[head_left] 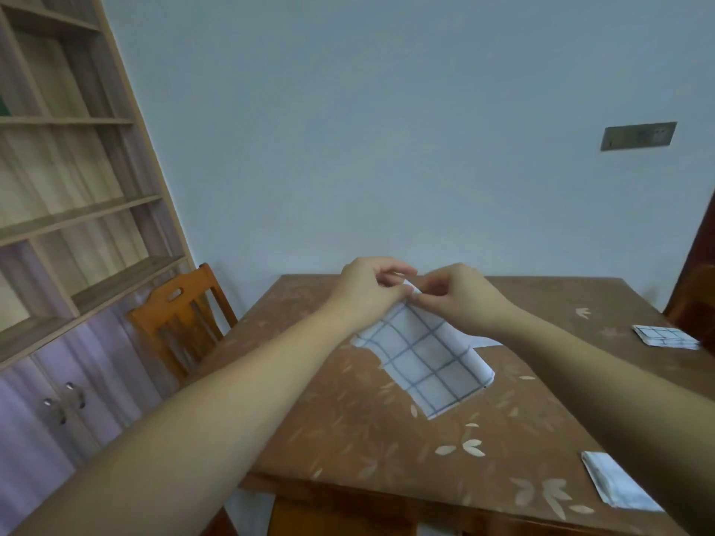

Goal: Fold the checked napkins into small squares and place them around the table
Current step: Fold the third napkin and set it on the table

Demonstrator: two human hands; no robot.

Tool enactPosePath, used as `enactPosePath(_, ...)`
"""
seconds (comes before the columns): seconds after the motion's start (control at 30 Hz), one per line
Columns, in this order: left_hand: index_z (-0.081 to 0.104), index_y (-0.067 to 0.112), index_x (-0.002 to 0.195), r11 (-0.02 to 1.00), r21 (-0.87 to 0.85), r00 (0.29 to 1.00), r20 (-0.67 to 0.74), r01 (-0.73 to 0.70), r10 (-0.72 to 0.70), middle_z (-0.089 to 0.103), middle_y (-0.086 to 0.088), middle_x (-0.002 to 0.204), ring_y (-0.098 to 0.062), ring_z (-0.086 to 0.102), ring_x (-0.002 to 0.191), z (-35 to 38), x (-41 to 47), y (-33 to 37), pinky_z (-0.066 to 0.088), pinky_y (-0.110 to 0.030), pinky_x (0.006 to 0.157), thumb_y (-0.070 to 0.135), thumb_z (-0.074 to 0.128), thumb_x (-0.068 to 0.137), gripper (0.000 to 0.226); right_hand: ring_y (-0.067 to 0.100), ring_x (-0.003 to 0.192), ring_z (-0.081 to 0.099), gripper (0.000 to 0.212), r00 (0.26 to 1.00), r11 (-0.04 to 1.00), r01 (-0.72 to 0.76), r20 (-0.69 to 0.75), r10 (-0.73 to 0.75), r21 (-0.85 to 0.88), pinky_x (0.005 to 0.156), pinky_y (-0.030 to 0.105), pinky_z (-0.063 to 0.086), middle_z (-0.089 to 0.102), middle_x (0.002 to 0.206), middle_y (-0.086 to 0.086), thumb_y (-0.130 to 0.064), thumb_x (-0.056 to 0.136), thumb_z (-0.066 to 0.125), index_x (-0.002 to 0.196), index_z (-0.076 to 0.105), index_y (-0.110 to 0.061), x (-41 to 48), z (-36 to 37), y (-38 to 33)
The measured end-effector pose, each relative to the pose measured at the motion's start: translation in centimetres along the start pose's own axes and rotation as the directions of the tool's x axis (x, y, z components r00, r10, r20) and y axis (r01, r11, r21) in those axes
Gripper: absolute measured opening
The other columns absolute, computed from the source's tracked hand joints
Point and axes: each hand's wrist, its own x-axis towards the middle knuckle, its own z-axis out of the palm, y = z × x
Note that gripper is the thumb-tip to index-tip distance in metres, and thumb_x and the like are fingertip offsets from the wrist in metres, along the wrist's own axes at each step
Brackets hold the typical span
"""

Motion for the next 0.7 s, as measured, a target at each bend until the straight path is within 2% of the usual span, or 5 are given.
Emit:
enactPosePath(0.1, 0.072, 0.023, 0.095, 0.999, -0.044, 1.000, -0.020, 0.004, -0.005, 0.070, 0.008, 0.078, 0.009, 0.062, 0.069, -0.2, -0.8, -1.4, 0.047, -0.005, 0.074, 0.003, 0.074, 0.078, 0.027, 0.001, 0.046, 0.042, 0.041, 0.999, 1.000, 0.025, 0.021, -0.024, -0.004, 0.049, 0.016, 0.030, 0.047, 0.044, -0.015, -0.031, 0.091, 0.066, 0.052, 0.056, -0.027, -0.3, 1.2, 0.8)
enactPosePath(0.17, 0.072, 0.023, 0.100, 0.999, -0.040, 1.000, -0.015, 0.011, -0.012, 0.072, 0.005, 0.086, 0.003, 0.065, 0.081, -0.1, -1.3, -3.2, 0.048, -0.009, 0.081, 0.007, 0.078, 0.077, 0.028, 0.004, 0.048, 0.040, 0.037, 0.998, 0.998, 0.033, 0.048, -0.031, -0.048, 0.049, 0.017, 0.031, 0.044, 0.047, -0.010, -0.029, 0.092, 0.065, 0.057, 0.059, -0.018, -0.7, 2.0, 1.5)
enactPosePath(0.3, 0.072, 0.017, 0.110, 0.983, 0.043, 0.965, 0.192, 0.177, -0.182, 0.071, 0.003, 0.110, -0.004, 0.061, 0.098, 0.0, -2.2, -6.0, 0.045, -0.012, 0.078, 0.025, 0.078, 0.081, 0.031, -0.001, 0.051, 0.044, 0.028, 0.995, 0.995, -0.024, 0.095, 0.015, 0.092, 0.052, 0.013, 0.032, 0.052, 0.050, -0.017, -0.020, 0.094, 0.063, 0.067, 0.066, -0.012, -1.8, 2.5, 3.1)
enactPosePath(0.53, 0.078, 0.015, 0.088, 0.977, 0.081, 0.962, 0.175, 0.197, -0.209, 0.072, 0.006, 0.081, 0.006, 0.058, 0.065, -0.5, -1.2, -5.2, 0.043, -0.015, 0.062, 0.028, 0.075, 0.084, 0.014, 0.017, 0.075, 0.063, 0.015, 0.986, 0.961, -0.142, 0.116, 0.117, 0.237, 0.081, 0.046, 0.057, 0.069, 0.080, 0.015, -0.016, 0.090, 0.067, 0.080, 0.073, -0.008, -1.9, -0.1, 4.4)
enactPosePath(0.7, 0.078, 0.016, 0.082, 0.992, 0.080, 0.973, 0.202, 0.100, -0.114, 0.073, 0.005, 0.078, 0.008, 0.058, 0.062, 0.2, -0.7, -3.2, 0.044, -0.012, 0.061, 0.026, 0.074, 0.085, 0.011, 0.024, 0.082, 0.072, 0.023, 0.990, 0.963, -0.134, 0.078, 0.119, 0.235, 0.078, 0.037, 0.061, 0.074, 0.087, 0.016, -0.022, 0.091, 0.067, 0.088, 0.071, 0.000, -2.0, -1.5, 3.7)
